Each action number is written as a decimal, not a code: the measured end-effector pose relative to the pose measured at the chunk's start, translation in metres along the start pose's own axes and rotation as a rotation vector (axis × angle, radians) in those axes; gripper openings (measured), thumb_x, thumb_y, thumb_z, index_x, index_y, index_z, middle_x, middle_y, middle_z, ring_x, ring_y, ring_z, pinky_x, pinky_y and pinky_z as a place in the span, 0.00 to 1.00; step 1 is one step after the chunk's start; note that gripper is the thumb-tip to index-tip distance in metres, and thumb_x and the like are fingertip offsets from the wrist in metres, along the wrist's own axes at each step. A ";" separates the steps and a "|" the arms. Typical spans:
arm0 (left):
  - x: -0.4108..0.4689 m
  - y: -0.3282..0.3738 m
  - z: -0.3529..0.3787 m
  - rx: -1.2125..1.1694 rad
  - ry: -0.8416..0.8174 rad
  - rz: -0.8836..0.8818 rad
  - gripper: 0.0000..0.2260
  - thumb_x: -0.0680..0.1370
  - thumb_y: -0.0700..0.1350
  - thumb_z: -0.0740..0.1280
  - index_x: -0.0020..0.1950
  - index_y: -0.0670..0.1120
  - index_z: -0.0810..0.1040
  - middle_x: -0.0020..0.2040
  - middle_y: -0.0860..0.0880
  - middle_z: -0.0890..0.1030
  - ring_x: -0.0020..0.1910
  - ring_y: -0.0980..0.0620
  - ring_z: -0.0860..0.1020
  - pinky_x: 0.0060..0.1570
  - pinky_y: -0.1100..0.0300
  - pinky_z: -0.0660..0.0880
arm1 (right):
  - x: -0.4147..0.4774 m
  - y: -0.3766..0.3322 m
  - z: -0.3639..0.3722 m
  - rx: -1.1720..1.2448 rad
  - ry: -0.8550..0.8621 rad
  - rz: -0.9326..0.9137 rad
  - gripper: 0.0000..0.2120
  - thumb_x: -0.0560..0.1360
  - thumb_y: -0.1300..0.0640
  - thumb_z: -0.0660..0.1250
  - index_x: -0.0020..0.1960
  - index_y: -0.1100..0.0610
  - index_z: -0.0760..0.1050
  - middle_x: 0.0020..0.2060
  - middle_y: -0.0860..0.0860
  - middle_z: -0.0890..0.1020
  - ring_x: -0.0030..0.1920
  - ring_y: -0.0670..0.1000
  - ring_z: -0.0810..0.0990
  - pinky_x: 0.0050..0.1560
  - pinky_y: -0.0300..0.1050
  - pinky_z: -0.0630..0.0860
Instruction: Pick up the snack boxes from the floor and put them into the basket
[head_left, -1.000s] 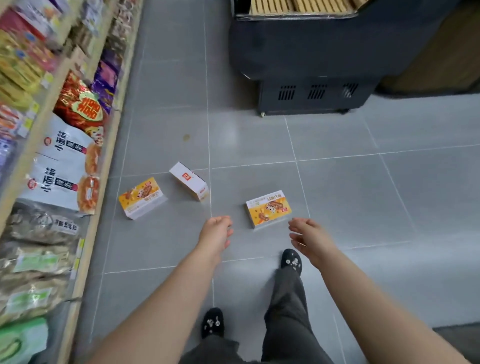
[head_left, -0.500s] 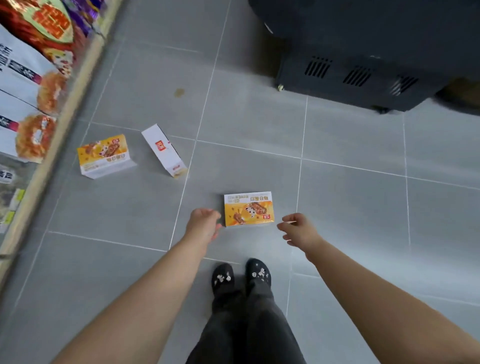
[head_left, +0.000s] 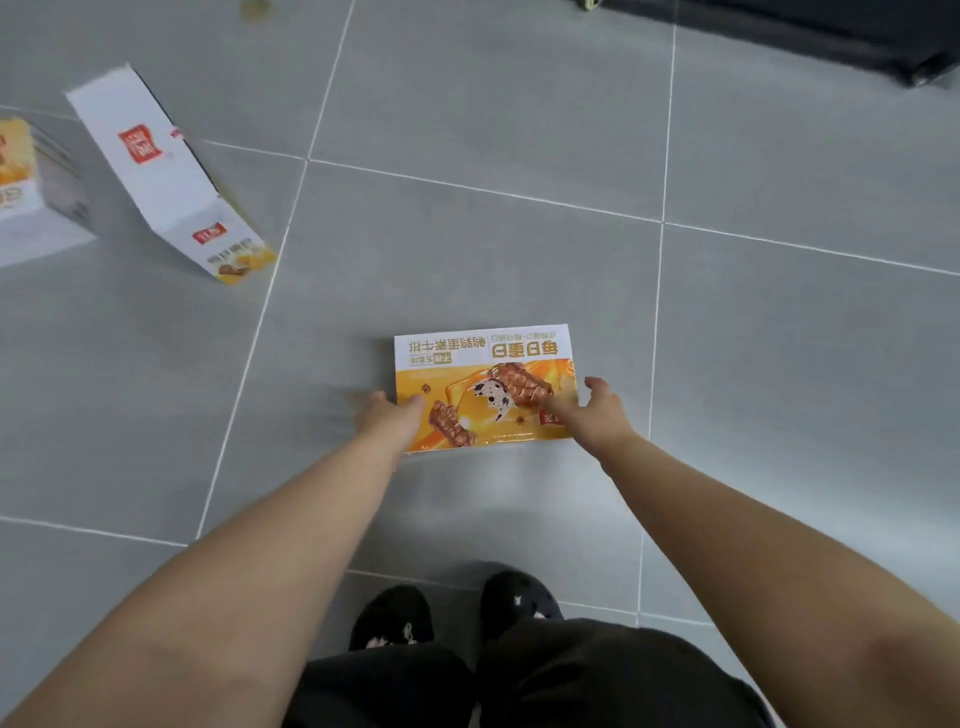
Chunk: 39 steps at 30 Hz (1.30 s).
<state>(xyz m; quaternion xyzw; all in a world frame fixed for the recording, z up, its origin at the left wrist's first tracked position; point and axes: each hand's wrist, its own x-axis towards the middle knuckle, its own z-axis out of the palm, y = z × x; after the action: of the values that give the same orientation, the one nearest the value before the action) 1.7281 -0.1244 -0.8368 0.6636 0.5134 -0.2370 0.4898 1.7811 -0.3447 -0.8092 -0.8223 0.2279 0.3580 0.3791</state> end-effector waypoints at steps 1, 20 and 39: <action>0.015 -0.001 0.008 -0.025 0.008 -0.004 0.27 0.68 0.55 0.67 0.62 0.42 0.73 0.60 0.43 0.78 0.57 0.41 0.77 0.59 0.51 0.74 | 0.016 0.005 0.004 0.025 -0.013 0.021 0.40 0.71 0.45 0.72 0.75 0.58 0.58 0.71 0.56 0.67 0.68 0.58 0.70 0.65 0.52 0.70; -0.239 0.066 -0.219 -0.555 -0.029 -0.028 0.22 0.59 0.58 0.69 0.52 0.55 0.81 0.52 0.45 0.84 0.50 0.41 0.83 0.51 0.33 0.77 | -0.258 -0.188 -0.068 0.394 -0.224 0.152 0.09 0.73 0.49 0.69 0.50 0.45 0.71 0.49 0.48 0.79 0.46 0.48 0.76 0.45 0.47 0.72; -0.608 -0.015 -0.328 -1.735 0.436 -0.296 0.31 0.58 0.66 0.73 0.55 0.50 0.77 0.45 0.48 0.84 0.40 0.46 0.82 0.34 0.54 0.75 | -0.590 -0.321 -0.064 -0.098 -0.821 -0.174 0.10 0.71 0.56 0.69 0.52 0.54 0.79 0.38 0.53 0.86 0.35 0.54 0.85 0.33 0.46 0.80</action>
<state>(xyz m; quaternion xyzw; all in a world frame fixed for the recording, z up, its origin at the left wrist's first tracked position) 1.4336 -0.1049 -0.2121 0.0187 0.6731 0.3036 0.6741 1.6380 -0.1387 -0.1831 -0.6445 -0.0294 0.6330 0.4279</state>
